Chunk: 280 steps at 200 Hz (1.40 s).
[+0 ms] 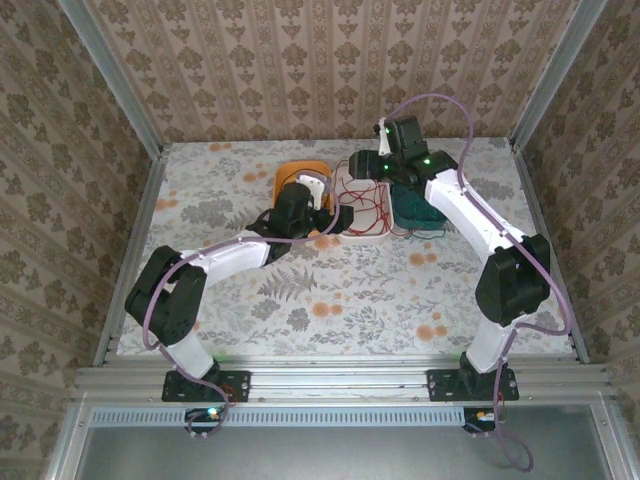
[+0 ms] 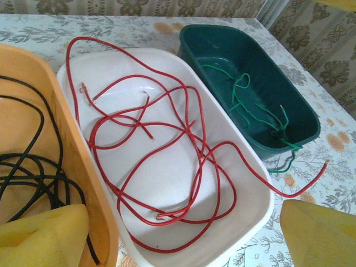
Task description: Untangle the cables
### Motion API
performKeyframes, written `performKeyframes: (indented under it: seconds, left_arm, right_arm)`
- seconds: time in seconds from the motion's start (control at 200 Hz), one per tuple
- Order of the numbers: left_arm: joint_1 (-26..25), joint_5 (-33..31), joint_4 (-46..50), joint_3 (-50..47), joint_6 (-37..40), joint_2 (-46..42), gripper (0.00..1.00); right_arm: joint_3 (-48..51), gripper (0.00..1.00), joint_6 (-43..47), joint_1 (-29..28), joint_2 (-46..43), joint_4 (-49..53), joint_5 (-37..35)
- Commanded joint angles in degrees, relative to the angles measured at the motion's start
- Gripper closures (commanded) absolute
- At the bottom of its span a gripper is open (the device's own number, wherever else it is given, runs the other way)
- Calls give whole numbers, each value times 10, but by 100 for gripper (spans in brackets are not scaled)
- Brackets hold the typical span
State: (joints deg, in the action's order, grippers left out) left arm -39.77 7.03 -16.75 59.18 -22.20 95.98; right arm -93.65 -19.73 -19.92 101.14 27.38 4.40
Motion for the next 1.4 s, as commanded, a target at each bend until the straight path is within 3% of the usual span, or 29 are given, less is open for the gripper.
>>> performKeyframes:
  seconds: [0.0, 0.22, 0.29, 0.445, 0.765, 1.06, 1.395]
  left_arm:
    - [-8, 23, -12, 28, 22, 2, 10]
    - [-39, 66, 16, 90, 43, 61, 11]
    - [-49, 72, 21, 114, 48, 80, 11]
    - [-55, 56, 16, 134, 25, 102, 11]
    - [-56, 17, 26, 99, 10, 87, 11]
    - [-56, 15, 11, 67, 0, 71, 11]
    - [-56, 14, 10, 64, -2, 66, 10]
  right_arm:
    - [54, 25, -32, 30, -38, 26, -26]
    - [239, 26, -171, 150, -116, -11, 63]
    - [291, 27, -193, 178, -134, -16, 59]
    - [331, 28, -192, 189, -137, -16, 31]
    - [333, 30, -220, 208, -96, -56, 95]
    - [328, 48, -311, 208, -40, -144, 171]
    - [324, 73, -348, 201, -26, -173, 152]
